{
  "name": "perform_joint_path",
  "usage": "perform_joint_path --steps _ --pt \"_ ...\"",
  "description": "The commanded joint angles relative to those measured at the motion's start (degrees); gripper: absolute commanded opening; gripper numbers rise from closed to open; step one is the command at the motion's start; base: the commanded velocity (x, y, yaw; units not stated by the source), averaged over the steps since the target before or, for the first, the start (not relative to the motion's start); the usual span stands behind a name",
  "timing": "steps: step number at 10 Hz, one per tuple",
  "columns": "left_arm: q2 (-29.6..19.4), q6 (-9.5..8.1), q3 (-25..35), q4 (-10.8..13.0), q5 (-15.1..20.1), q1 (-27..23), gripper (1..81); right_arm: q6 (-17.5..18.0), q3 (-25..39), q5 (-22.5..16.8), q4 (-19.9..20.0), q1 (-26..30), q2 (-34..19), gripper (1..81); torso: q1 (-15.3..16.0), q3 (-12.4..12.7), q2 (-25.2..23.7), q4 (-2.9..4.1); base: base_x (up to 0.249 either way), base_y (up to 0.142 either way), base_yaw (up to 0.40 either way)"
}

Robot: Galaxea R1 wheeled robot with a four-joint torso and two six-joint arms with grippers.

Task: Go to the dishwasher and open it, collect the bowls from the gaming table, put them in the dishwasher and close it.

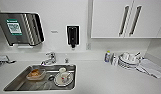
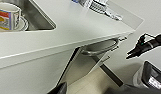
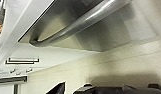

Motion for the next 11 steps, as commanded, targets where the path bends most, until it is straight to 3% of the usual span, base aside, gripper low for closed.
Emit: perform_joint_path --steps 1,4,8,11 --pt "-2.55 0.2 1.98 1.06 0.65 -4.33 81.1 5.43 -2.9 -5.5 4.57 8.48 -0.37 81.1 0.0 0.0 0.0 0.0 0.0 0.0 0.0" --pt "-1.59 0.2 1.71 1.24 0.74 -4.34 81.1 11.13 -7.2 -7.78 4.57 11.64 2.97 81.1 0.0 0.0 0.0 0.0 0.0 0.0 0.0" --pt "-0.27 0.29 0.48 1.24 0.65 -4.34 81.1 14.04 -9.32 -8.05 4.66 15.6 5.61 81.1 0.02 -0.02 0.0 0.0 0.0 0.0 0.0" --pt "0.17 0.38 0.48 1.24 0.65 -4.34 81.1 20.53 -14.32 -8.14 4.57 17.01 9.73 81.1 0.05 -0.02 0.0 0.0 0.0 0.0 0.0"
